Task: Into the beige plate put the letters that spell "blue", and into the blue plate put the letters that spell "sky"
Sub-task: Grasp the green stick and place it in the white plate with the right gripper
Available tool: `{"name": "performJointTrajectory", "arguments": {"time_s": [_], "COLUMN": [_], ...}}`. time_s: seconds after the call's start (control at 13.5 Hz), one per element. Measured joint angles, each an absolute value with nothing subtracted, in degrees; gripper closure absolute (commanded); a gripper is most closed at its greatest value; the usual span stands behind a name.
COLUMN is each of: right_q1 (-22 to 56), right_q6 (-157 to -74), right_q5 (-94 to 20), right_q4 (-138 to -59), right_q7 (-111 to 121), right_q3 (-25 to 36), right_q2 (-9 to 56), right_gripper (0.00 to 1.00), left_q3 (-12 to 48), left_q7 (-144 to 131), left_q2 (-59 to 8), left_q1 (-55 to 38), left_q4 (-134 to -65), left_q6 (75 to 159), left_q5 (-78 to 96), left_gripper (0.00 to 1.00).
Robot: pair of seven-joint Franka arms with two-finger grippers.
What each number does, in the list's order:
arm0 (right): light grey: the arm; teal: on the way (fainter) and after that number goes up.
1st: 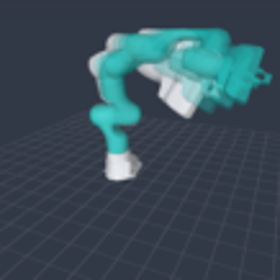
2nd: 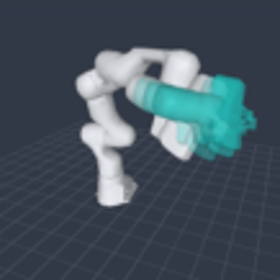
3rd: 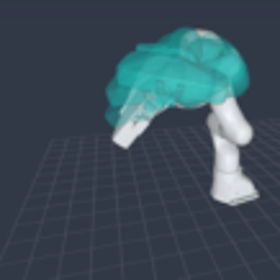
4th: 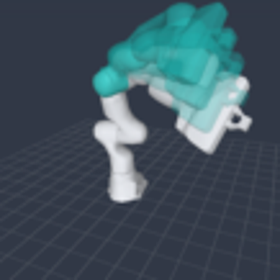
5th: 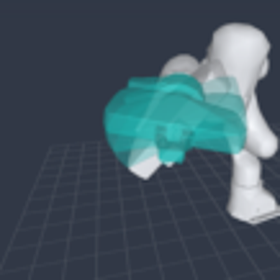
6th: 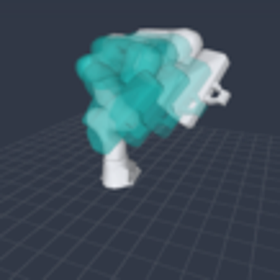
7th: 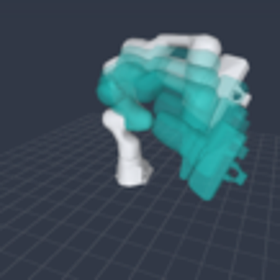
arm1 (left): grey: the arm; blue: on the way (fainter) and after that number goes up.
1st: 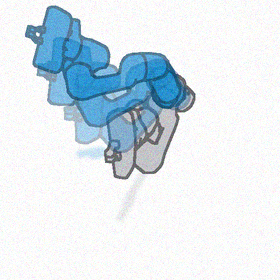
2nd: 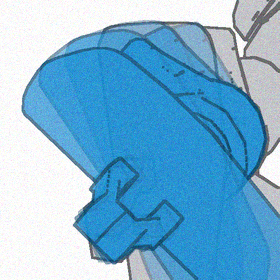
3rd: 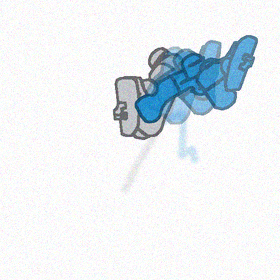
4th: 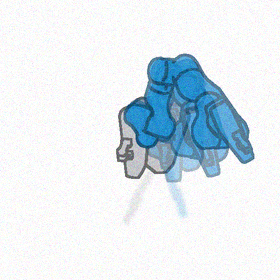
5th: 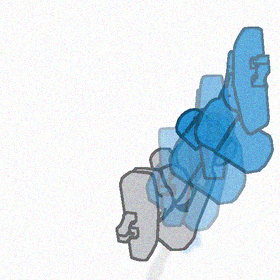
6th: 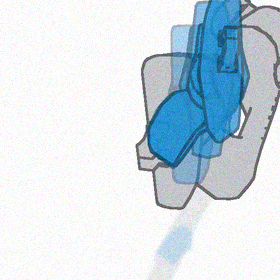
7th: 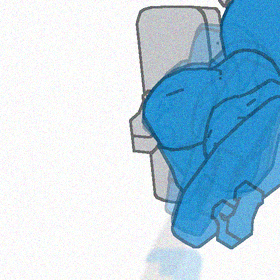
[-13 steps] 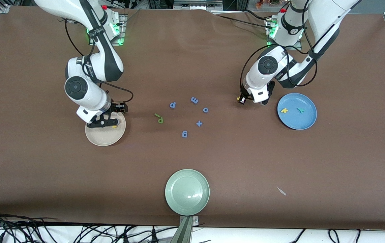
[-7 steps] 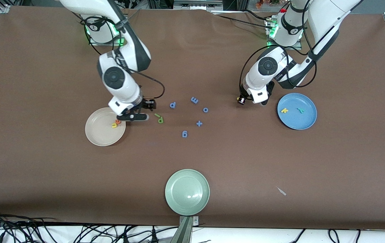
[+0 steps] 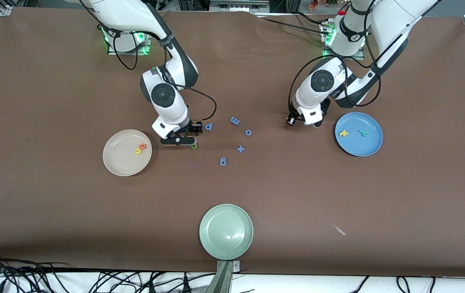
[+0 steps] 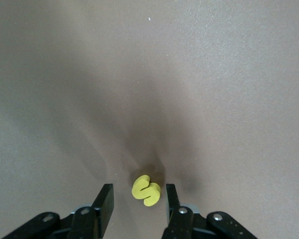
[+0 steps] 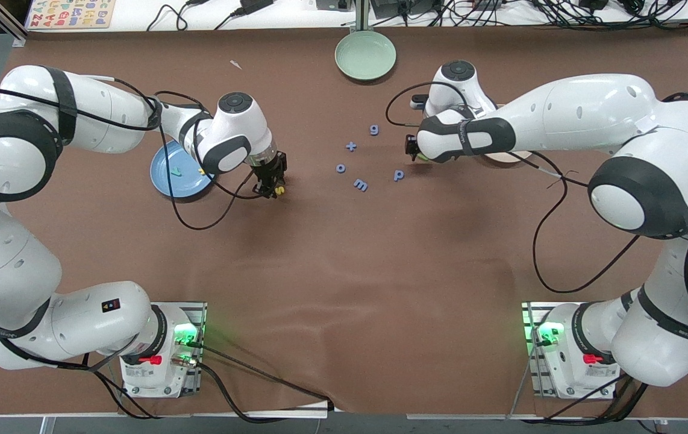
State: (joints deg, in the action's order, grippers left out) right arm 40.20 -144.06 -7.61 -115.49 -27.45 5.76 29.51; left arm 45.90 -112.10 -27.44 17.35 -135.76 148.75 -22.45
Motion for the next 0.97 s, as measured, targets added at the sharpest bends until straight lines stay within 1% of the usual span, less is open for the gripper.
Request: {"name": "performJointTrajectory", "arguments": {"time_s": [0.15,0.22,0.37,0.45,0.52,0.67,0.82,0.97], "right_q1": [40.26,40.29,40.48,40.57,40.62,40.63,40.63,40.63], "right_q6": [-144.98,-145.64,-147.16,-147.79,-148.24,-148.40,-148.51,-148.51], "right_q5": [-7.61,-7.61,-7.59,-7.57,-7.52,-7.50,-7.50,-7.50], "right_q4": [-115.48,-115.49,-115.57,-115.58,-115.58,-115.57,-115.53,-115.51], "right_q7": [-27.45,-27.45,-27.42,-27.37,-27.32,-26.61,-25.30,-24.11], "right_q3": [5.77,5.77,5.77,5.77,5.79,5.86,6.00,6.25], "right_q2": [30.05,30.38,31.23,31.71,32.14,32.16,31.89,31.83], "right_gripper": [0.22,0.24,0.33,0.35,0.40,0.54,0.62,0.67], "left_q3": [45.88,45.87,45.76,45.62,45.49,44.83,44.43,44.41], "left_q7": [-112.13,-112.14,-112.19,-112.20,-112.20,-112.72,-114.25,-115.74], "left_q2": [-27.58,-27.60,-27.63,-27.65,-27.71,-27.92,-28.48,-28.98], "left_q1": [17.35,17.34,17.33,17.34,17.33,17.31,17.31,17.28], "left_q4": [-135.76,-135.76,-135.75,-135.74,-135.74,-135.72,-135.41,-135.09], "left_q6": [148.76,148.77,148.77,148.77,148.77,148.78,148.89,148.91], "left_q5": [-22.45,-22.45,-22.45,-22.45,-22.51,-24.17,-26.11,-27.65], "left_gripper": [0.50,0.50,0.51,0.51,0.51,0.51,0.55,0.55]}}
